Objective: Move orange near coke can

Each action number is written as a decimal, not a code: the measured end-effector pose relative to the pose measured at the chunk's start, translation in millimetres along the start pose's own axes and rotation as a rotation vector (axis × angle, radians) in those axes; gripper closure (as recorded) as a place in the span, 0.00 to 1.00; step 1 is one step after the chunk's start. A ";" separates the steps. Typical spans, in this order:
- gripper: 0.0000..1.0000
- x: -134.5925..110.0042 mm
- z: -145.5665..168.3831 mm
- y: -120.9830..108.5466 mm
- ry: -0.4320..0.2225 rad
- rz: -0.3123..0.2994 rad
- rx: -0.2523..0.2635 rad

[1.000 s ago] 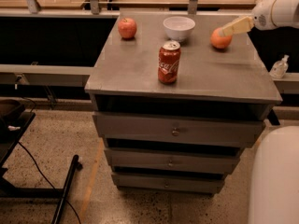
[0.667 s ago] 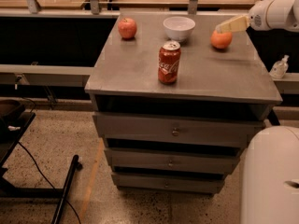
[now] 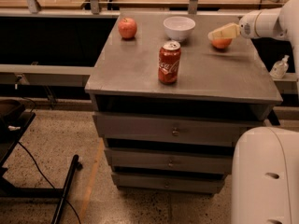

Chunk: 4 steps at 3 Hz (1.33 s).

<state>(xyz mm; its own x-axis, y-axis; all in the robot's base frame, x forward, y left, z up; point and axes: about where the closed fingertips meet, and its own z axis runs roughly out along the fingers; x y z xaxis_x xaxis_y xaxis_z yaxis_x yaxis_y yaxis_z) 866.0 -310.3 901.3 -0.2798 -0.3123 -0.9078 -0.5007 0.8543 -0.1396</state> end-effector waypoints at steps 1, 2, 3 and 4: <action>0.15 8.6 11.1 6.8 0.018 0.007 -0.021; 0.38 14.6 9.5 14.2 0.040 0.006 -0.054; 0.70 12.7 -21.7 21.9 0.042 -0.003 -0.115; 0.92 7.1 -52.0 20.5 0.027 -0.006 -0.134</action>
Offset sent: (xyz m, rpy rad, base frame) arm 0.0045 -0.0049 -0.0091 -0.0050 0.0833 0.0708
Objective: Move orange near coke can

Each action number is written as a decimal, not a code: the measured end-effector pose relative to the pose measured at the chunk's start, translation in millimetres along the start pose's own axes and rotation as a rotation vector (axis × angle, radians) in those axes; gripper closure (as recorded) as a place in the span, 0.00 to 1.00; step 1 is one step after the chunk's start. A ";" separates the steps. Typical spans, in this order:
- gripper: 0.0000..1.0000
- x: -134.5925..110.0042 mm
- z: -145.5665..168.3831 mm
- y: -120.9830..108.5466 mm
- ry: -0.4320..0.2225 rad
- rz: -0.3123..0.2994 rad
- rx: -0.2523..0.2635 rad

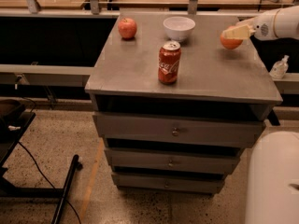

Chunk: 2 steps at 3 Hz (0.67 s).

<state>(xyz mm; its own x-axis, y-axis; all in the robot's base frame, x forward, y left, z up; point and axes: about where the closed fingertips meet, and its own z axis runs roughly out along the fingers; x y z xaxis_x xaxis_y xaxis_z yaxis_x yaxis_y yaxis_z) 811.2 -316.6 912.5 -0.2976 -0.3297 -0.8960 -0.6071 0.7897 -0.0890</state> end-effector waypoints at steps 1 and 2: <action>1.00 -17.9 -17.6 26.1 -0.061 -0.030 -0.074; 1.00 -17.7 -17.3 26.0 -0.061 -0.030 -0.074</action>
Offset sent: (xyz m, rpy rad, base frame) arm -0.0191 0.0066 0.0205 0.0266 -0.0336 0.0556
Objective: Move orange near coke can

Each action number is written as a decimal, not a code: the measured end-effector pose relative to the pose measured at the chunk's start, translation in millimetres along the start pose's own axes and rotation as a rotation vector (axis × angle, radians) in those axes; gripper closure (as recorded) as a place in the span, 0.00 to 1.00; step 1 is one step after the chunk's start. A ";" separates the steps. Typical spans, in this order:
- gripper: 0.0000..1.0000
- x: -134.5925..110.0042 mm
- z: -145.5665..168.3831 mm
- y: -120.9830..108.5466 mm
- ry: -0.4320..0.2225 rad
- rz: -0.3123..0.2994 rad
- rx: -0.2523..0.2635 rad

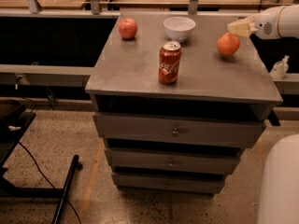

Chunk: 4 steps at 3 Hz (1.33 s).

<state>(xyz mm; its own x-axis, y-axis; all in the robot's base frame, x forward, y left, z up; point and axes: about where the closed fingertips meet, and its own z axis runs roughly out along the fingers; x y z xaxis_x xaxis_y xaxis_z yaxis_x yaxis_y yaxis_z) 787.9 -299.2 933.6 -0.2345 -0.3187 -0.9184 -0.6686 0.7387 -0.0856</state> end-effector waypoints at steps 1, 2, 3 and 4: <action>0.97 21.5 11.5 18.9 0.062 0.018 -0.080; 0.75 20.6 14.4 18.4 0.058 0.018 -0.078; 0.51 16.3 18.7 19.7 0.042 0.011 -0.084; 0.28 -1.8 16.2 22.4 -0.025 0.006 -0.096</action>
Offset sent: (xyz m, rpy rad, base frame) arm -0.0058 0.0098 -0.0190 -0.0056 0.0583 0.0413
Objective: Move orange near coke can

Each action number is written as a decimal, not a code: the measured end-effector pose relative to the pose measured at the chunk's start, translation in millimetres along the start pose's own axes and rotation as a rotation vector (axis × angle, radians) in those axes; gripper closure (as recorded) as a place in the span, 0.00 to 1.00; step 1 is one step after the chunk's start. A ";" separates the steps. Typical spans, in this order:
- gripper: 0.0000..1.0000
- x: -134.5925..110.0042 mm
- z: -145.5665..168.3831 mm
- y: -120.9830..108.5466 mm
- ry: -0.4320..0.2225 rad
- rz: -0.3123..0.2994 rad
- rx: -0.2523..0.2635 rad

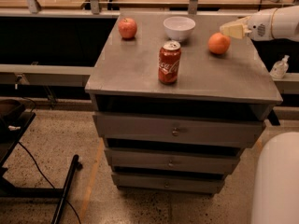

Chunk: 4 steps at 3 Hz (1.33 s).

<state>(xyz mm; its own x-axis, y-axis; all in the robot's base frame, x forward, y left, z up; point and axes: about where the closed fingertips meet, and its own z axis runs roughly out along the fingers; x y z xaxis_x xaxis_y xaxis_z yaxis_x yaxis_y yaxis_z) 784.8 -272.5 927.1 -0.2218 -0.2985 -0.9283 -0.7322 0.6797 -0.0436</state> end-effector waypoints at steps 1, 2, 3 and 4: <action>0.05 -9.1 -8.1 -2.3 -0.041 -0.015 0.010; 0.00 8.5 -14.3 -21.5 -0.028 -0.015 0.073; 0.00 26.9 -13.0 -33.2 -0.006 -0.001 0.109; 0.00 49.6 3.5 -35.6 0.027 0.002 0.101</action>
Offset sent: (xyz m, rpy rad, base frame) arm -0.0065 -0.0431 -0.0025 -0.0246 -0.0842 -0.1094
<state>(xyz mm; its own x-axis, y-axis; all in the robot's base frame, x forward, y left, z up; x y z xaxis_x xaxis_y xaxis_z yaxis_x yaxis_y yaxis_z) 802.1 -309.1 881.3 -0.2412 -0.3138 -0.9183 -0.6637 0.7437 -0.0799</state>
